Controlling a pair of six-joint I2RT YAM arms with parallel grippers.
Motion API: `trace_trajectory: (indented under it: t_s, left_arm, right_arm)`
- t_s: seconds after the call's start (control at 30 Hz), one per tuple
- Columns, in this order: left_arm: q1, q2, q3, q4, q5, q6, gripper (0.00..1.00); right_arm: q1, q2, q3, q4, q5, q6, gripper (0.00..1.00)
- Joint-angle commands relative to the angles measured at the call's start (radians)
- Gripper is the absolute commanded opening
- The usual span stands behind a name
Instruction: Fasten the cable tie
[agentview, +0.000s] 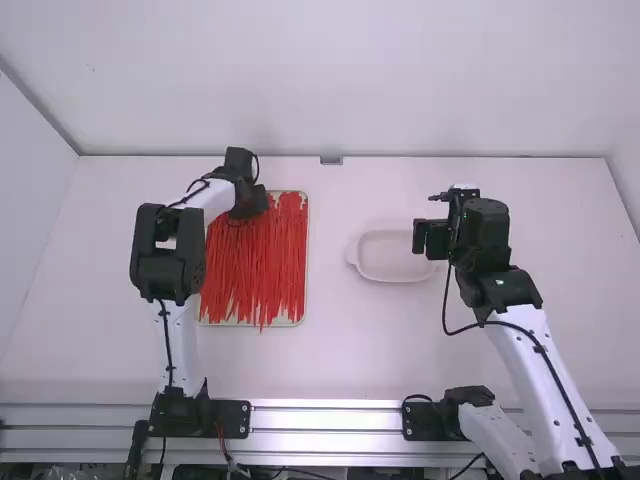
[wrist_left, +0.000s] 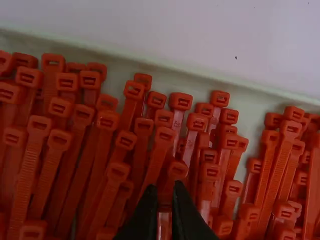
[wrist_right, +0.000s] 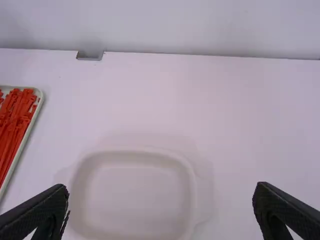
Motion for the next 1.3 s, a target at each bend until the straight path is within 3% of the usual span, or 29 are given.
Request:
trace_trajectory:
  t_s: [0.0,0.6,1.27]
  left_arm:
    - [0.005,0.013,-0.008,-0.003,-0.006,-0.005,0.01]
    - [0.013,0.013,0.029,-0.032,-0.004,-0.004,0.01]
    - [0.013,0.008,0.353,-0.343,-0.011,0.003,0.01]
  right_arm:
    - [0.003,0.002,0.032,-0.001,0.002,0.002,0.98]
    - [0.005,0.002,0.032,0.006,0.002,0.002,0.98]
    - [0.005,0.002,0.032,0.005,0.002,0.002,0.98]
